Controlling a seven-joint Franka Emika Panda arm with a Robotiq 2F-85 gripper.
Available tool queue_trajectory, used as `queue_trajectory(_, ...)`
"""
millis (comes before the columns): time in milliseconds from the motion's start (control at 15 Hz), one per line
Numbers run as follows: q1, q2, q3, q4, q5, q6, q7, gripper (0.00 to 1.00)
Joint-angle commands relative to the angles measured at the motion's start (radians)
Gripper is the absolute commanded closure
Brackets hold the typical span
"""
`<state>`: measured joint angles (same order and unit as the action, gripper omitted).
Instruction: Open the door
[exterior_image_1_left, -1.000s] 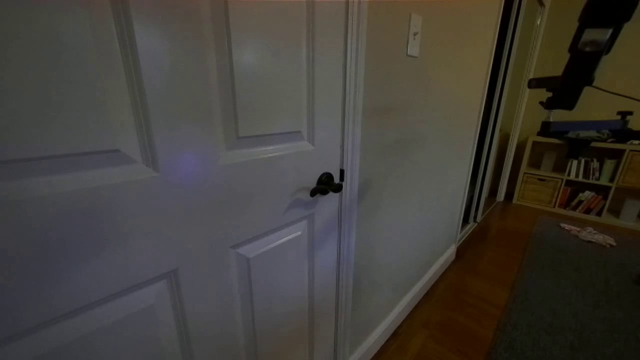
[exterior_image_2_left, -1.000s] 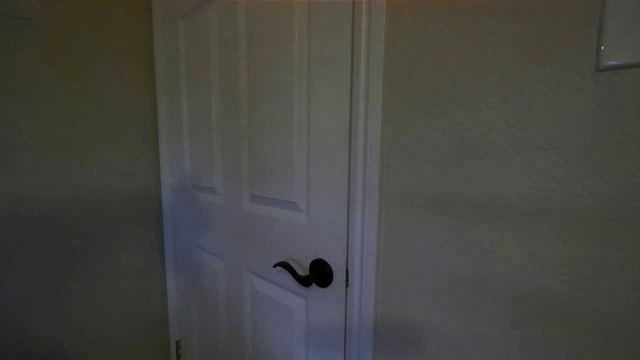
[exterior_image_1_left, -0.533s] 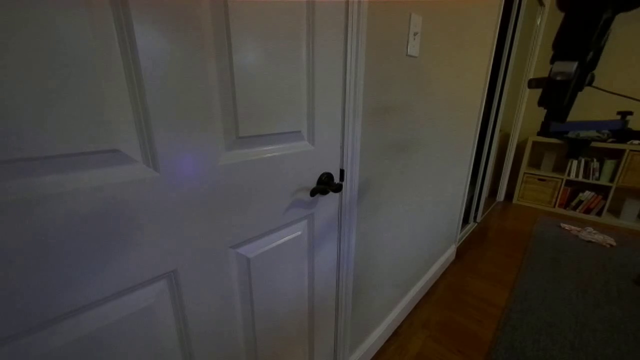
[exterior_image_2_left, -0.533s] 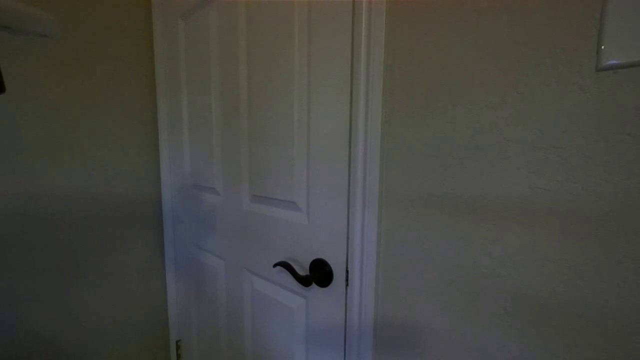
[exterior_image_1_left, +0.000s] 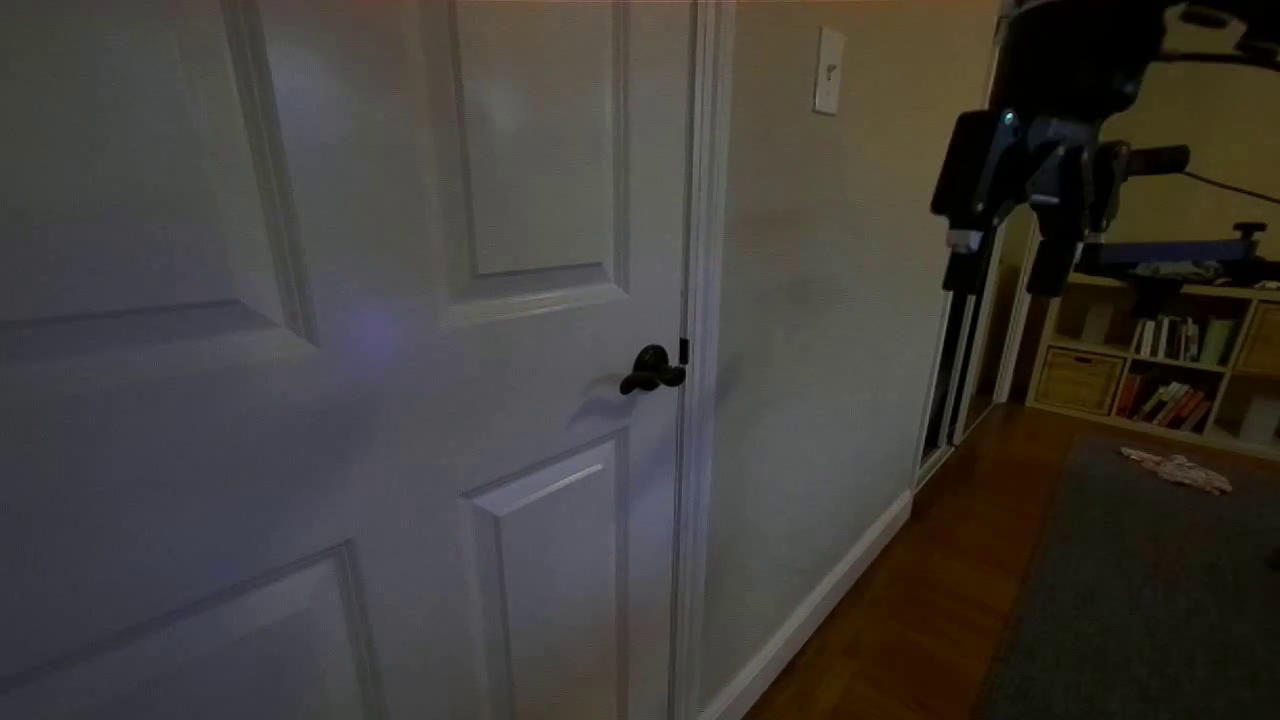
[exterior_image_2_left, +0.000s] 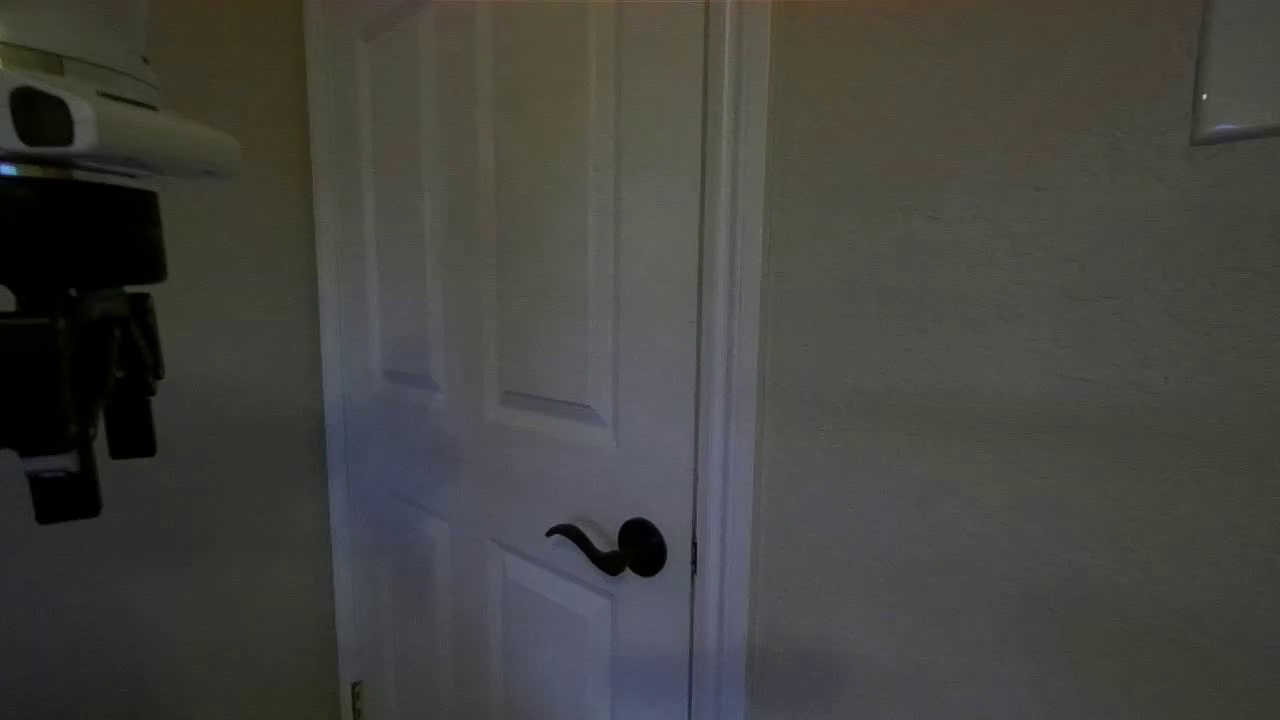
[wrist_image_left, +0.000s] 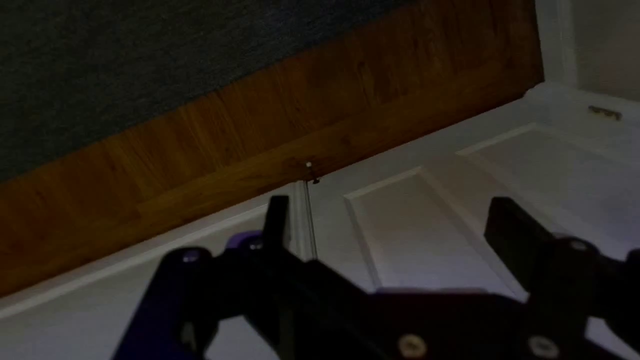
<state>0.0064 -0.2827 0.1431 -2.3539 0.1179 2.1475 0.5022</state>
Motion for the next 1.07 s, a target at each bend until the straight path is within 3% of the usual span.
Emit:
queue_trajectory(0,-0.016,0.123,0.012,0.073,-0.011,0.051,0.195,0.00)
queue_trajectory(333,0.015,0.217,-0.008,0.124,-0.014,0.179,0.341,0.00)
queue_trajectory(1000,0.029,0.222,-0.019,0.131,-0.007,0.191,0.296,0.00)
